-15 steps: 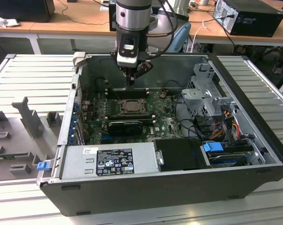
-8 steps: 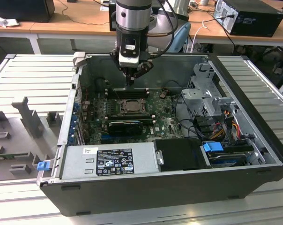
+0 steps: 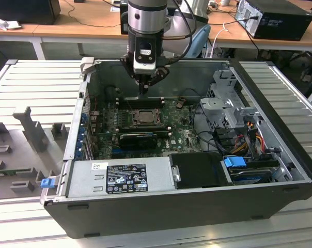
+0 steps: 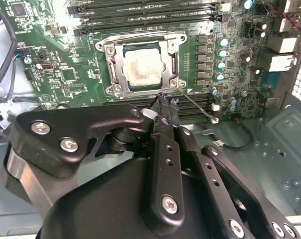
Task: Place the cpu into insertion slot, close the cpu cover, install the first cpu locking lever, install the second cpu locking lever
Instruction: 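Install the first cpu locking lever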
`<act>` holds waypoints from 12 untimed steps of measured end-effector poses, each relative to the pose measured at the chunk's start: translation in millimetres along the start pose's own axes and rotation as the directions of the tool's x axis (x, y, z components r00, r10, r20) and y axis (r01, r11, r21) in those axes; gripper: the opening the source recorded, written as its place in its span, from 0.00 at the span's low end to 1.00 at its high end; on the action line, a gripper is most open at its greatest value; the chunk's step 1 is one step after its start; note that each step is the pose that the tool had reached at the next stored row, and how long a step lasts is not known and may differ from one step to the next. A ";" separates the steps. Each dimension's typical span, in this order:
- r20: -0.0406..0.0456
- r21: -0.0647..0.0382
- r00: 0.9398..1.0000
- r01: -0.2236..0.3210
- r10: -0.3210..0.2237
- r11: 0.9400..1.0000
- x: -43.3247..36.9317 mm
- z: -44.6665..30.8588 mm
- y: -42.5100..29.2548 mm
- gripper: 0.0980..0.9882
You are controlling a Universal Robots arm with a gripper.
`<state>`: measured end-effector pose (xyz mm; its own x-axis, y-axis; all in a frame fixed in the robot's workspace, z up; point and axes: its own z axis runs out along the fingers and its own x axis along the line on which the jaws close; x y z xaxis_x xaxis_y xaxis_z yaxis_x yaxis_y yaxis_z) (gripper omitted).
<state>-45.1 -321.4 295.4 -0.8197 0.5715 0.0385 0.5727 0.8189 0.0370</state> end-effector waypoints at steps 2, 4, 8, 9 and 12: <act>0.000 0.000 1.000 0.010 -0.010 1.000 0.0 0.0 0.0 0.01; -0.001 0.001 1.000 0.022 -0.022 1.000 0.0 0.0 0.0 0.01; -0.002 0.002 0.999 0.042 -0.042 0.999 0.0 0.0 0.0 0.01; -0.002 0.002 0.999 0.047 -0.047 0.999 0.0 0.0 0.0 0.01; -0.003 0.003 0.998 0.069 -0.069 0.998 0.0 0.0 0.0 0.01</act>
<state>-45.1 -321.4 295.5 -0.8572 0.5135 0.0385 0.5147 0.8565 0.0369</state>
